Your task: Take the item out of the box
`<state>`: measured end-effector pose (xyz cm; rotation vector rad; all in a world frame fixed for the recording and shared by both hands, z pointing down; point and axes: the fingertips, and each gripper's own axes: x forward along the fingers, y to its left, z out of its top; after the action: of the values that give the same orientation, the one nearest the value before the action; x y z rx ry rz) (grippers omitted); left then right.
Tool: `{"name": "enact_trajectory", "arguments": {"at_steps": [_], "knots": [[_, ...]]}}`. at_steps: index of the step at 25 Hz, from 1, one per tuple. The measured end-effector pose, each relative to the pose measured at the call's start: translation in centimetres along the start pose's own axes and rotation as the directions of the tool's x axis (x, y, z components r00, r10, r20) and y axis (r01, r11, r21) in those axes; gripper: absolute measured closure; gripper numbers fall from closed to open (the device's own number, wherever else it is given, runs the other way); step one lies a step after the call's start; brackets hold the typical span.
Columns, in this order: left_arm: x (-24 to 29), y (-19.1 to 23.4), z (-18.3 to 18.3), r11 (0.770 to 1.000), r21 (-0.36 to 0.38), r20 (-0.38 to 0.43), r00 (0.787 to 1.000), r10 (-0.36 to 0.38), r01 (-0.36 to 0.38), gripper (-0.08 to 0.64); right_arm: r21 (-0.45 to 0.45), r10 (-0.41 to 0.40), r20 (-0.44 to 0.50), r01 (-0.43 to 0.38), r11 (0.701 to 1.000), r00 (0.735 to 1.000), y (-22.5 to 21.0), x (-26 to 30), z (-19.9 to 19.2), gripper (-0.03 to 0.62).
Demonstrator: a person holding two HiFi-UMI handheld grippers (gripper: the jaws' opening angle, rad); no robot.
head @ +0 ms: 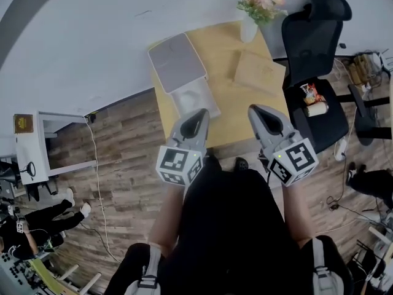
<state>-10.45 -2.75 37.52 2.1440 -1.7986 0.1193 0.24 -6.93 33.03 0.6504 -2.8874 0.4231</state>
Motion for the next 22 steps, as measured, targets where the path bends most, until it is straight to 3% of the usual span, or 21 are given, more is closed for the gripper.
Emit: {"name": "enact_trajectory", "arguments": {"at_steps": [10,16,22], "knots": [[2.4,5.2,-1.6,0.994,0.028,-0.099,0.990,-0.098,0.102,0.548,0.035,-0.109,-0.026,0.109,0.993,0.994,0.0,4.2,-0.9,0.589],[3.0,7.3,-3.9,0.982,0.096,-0.190,0.972,-0.140,0.160,0.546,0.060,-0.163,-0.036,0.165,0.984,0.986,0.3,5.4,-1.9,0.589],[3.2,9.6,-6.6,0.967,0.171,-0.275,0.952,-0.135,0.187,0.535,0.076,-0.195,-0.060,0.199,0.977,0.979,0.7,6.1,-3.3,0.589]]}}
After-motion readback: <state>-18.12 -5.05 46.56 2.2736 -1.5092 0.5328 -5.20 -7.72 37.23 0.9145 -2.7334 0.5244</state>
